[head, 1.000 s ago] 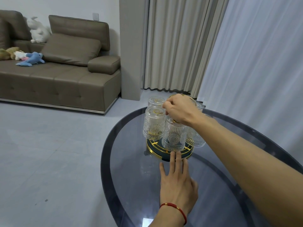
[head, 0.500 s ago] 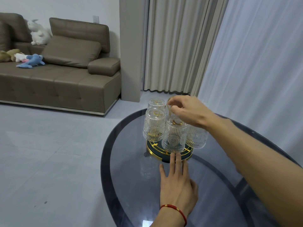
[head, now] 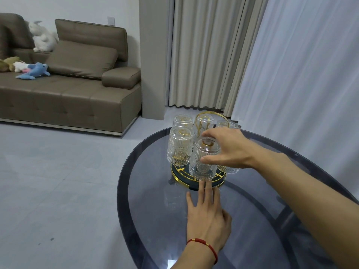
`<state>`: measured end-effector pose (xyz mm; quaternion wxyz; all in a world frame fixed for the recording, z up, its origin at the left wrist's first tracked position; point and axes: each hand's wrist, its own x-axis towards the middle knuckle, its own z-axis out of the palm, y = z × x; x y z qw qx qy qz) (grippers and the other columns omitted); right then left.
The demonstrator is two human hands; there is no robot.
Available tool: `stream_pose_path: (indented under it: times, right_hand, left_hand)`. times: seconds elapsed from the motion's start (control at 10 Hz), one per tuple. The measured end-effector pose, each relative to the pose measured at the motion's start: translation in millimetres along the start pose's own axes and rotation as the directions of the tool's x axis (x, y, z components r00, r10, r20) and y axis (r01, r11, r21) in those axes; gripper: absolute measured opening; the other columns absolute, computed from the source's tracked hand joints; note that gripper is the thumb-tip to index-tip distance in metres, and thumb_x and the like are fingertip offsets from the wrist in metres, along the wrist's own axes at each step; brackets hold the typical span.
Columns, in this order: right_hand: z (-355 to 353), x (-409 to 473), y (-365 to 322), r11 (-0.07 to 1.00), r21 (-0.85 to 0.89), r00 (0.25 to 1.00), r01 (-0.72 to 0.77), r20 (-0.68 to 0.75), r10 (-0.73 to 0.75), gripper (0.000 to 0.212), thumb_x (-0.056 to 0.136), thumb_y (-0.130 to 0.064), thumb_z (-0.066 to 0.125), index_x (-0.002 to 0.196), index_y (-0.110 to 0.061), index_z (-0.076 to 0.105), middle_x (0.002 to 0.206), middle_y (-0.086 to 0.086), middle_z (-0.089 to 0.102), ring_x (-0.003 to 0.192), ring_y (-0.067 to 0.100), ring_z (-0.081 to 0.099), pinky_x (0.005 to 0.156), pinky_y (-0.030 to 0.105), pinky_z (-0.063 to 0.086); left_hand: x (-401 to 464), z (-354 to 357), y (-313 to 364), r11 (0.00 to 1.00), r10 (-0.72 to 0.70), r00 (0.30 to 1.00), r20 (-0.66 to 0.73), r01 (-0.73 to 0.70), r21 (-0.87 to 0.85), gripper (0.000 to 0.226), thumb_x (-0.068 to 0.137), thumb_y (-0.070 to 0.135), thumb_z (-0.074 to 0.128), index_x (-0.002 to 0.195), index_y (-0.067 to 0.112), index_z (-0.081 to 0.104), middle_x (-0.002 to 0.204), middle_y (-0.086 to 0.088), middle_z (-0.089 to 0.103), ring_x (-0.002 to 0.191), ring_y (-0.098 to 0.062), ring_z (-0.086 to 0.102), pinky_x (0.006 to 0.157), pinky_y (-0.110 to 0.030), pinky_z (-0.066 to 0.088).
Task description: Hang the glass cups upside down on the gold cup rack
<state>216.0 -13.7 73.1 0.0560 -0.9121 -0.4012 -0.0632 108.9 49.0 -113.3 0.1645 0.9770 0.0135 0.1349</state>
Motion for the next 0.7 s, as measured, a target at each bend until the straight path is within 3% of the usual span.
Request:
stream_pose_path:
  times: [0.3,0.5,0.6,0.7]
  right_hand:
    - [4,-3,-1,0.998,-0.065,1.000,-0.004,0.003,0.004,0.086,0.084,-0.070,0.064,0.153,-0.023,0.042,0.150,0.000,0.055,0.139,0.022,0.046,0.118,0.050,0.028]
    - [0,-23,-7,0.999,-0.042,1.000,-0.014,-0.021,0.014,0.076,0.094,-0.063,0.055,0.158,-0.026,0.035,0.160,-0.002,0.043,0.149,0.021,0.032,0.120,0.047,0.021]
    - [-5,-48,-11,1.000,0.023,0.995,0.000,-0.104,0.002,0.066,0.098,-0.052,0.056,0.156,-0.025,0.039,0.160,-0.004,0.043,0.149,0.018,0.032,0.120,0.043,0.023]
    - [-10,-85,-17,0.991,0.136,0.981,0.001,-0.192,0.025,0.057,0.099,-0.042,0.060,0.152,-0.024,0.046,0.155,-0.006,0.049,0.145,0.014,0.037,0.120,0.043,0.029]
  left_hand:
    - [0,-2,-1,1.000,0.001,1.000,0.032,-0.001,0.000,0.067,0.097,0.041,0.031,0.157,0.016,0.019,0.170,-0.011,-0.003,0.153,-0.027,-0.017,0.120,-0.066,-0.002]
    - [-7,-15,-1,0.993,0.017,1.000,0.020,-0.014,-0.120,0.064,0.094,0.030,0.043,0.154,0.018,0.025,0.169,-0.008,0.005,0.155,-0.024,-0.008,0.122,-0.061,0.006]
    - [-16,-30,0,0.979,0.125,0.991,-0.048,-0.131,-0.157,0.054,0.088,0.018,0.050,0.141,0.010,0.044,0.156,-0.011,0.037,0.149,-0.029,0.025,0.114,-0.047,0.031]
    - [-32,-55,-1,0.939,0.231,0.972,-0.033,-0.231,-0.253,0.041,0.087,0.012,0.052,0.127,0.010,0.056,0.135,-0.007,0.056,0.125,-0.026,0.050,0.092,-0.040,0.047]
